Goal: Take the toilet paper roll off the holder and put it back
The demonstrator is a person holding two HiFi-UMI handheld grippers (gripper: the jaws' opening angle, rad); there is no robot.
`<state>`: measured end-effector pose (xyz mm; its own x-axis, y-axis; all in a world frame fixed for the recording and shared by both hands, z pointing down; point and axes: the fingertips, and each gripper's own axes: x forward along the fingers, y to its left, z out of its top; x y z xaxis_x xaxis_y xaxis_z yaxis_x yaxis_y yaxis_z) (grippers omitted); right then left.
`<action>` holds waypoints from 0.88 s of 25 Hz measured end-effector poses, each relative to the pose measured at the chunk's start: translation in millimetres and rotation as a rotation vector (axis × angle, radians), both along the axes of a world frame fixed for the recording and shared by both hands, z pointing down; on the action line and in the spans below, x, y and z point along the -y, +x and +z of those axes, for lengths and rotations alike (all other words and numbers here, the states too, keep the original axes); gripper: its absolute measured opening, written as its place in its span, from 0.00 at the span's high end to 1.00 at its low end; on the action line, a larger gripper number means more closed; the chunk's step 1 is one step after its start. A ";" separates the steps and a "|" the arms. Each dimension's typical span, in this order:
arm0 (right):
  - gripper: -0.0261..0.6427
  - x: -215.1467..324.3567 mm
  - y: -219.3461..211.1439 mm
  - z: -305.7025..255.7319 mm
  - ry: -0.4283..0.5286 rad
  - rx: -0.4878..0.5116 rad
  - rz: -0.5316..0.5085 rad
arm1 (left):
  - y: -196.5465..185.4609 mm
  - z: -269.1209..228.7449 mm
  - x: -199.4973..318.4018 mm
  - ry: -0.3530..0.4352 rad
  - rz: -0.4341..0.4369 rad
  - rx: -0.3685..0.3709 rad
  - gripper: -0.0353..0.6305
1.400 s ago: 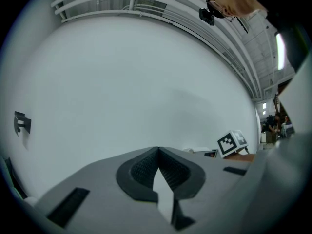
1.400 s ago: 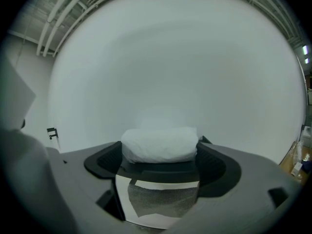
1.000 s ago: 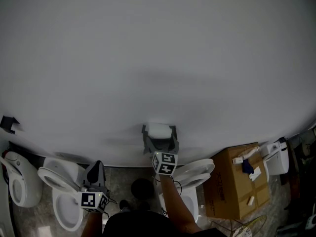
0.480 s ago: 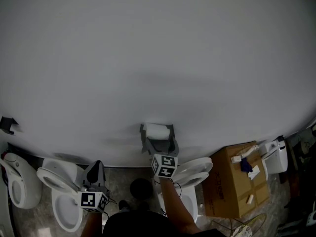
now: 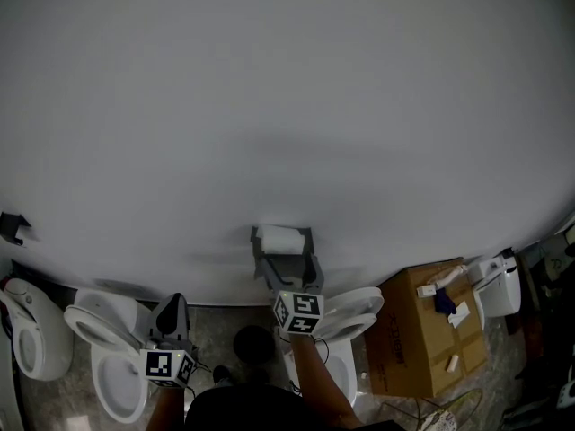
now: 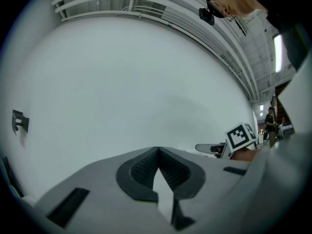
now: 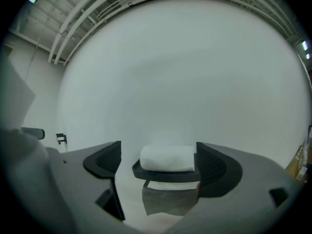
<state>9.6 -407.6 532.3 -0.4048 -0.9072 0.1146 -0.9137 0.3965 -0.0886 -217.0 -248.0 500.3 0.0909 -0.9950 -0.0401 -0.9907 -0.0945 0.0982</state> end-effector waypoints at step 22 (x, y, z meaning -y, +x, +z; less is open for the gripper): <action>0.86 -75.4 18.2 -41.2 0.171 -0.058 -0.022 | 6.7 -6.5 -5.0 0.000 0.014 -0.020 0.94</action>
<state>27.7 -332.2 491.1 -0.4220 -0.9064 -0.0171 -0.9063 0.4213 0.0341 -210.4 -243.0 493.8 0.1036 -0.9937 -0.0422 -0.9871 -0.1079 0.1179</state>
